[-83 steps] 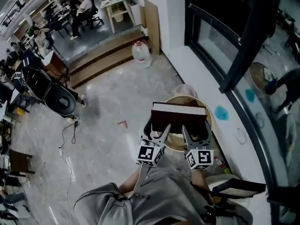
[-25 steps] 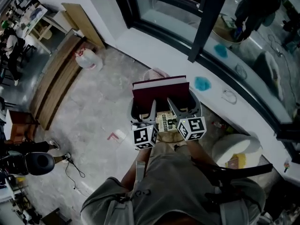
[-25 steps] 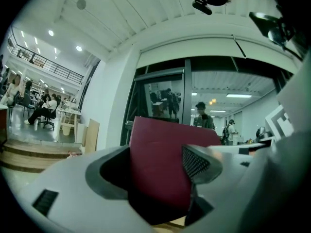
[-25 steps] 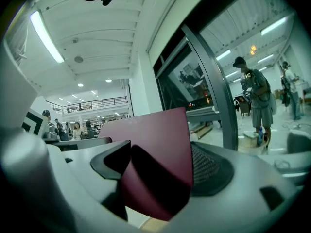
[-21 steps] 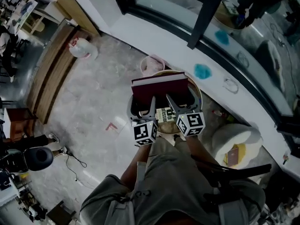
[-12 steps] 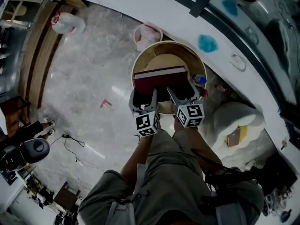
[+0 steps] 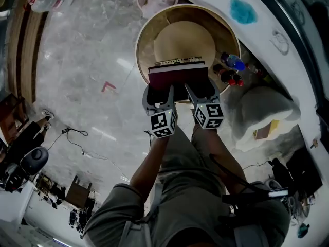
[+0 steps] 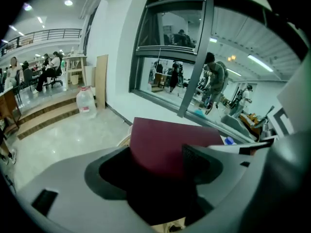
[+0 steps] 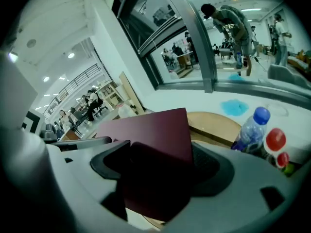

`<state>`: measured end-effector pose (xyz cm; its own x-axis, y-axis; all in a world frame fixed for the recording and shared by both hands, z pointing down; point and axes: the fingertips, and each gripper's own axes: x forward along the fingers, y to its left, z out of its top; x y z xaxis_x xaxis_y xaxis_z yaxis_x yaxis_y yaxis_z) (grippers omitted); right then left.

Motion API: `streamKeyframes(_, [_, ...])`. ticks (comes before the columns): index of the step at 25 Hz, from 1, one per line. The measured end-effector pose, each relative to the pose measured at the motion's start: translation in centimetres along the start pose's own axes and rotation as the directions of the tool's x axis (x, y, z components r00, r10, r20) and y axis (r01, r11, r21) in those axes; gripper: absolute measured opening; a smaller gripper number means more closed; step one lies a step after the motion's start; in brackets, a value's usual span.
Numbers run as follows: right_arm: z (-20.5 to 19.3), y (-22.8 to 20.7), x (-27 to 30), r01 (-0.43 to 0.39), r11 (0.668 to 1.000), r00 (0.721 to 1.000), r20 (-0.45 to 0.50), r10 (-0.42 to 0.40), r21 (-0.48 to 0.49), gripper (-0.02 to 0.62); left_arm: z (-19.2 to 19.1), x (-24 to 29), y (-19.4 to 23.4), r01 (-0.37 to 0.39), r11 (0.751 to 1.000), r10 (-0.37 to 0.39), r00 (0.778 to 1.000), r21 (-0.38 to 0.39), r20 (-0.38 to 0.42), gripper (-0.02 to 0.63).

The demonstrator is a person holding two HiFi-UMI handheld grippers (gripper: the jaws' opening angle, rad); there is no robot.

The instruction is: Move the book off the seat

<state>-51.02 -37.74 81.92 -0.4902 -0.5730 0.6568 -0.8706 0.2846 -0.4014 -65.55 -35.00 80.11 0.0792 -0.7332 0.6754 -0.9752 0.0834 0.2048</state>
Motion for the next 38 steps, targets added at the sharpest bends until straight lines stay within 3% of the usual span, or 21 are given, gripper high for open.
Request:
streamKeyframes(7, [-6.5,-3.4,3.0,0.034,0.999,0.997,-0.068,-0.031,0.034,0.367,-6.5,3.8,0.6,-0.004,1.0,0.004,0.997,0.002,-0.082,0.337])
streamKeyframes(15, [-11.2,-6.1,6.9,0.046,0.999,0.989,-0.142,-0.046,-0.005,0.367,-12.7,7.9,1.9,-0.005,0.997,-0.005,0.991,-0.074,-0.136,0.337])
streamKeyframes(22, [-12.2,-6.7,9.4,0.042,0.999,0.983,-0.179,-0.047,-0.032,0.367,-14.4,10.1,3.0,-0.013,0.992,-0.009,0.984,-0.122,-0.178,0.337])
streamKeyframes(32, [-12.3,-6.6,10.1,0.027,0.999,0.989,-0.141,-0.032,-0.037,0.368,-14.6,10.6,3.4,-0.022,0.993,-0.001,0.981,-0.116,-0.195,0.341])
streamKeyframes(35, [-11.7,-6.8,9.7,0.058,0.994,0.99,-0.125,-0.07,-0.097,0.37,-13.9,10.3,3.4,-0.049,0.997,0.038,0.983,-0.056,-0.178,0.341])
streamKeyframes(38, [-9.1,-5.8,8.6,0.12,0.966,0.99,-0.048,-0.134,-0.228,0.37,-10.7,8.9,2.3,-0.088,0.996,0.09,0.992,0.031,-0.092,0.341])
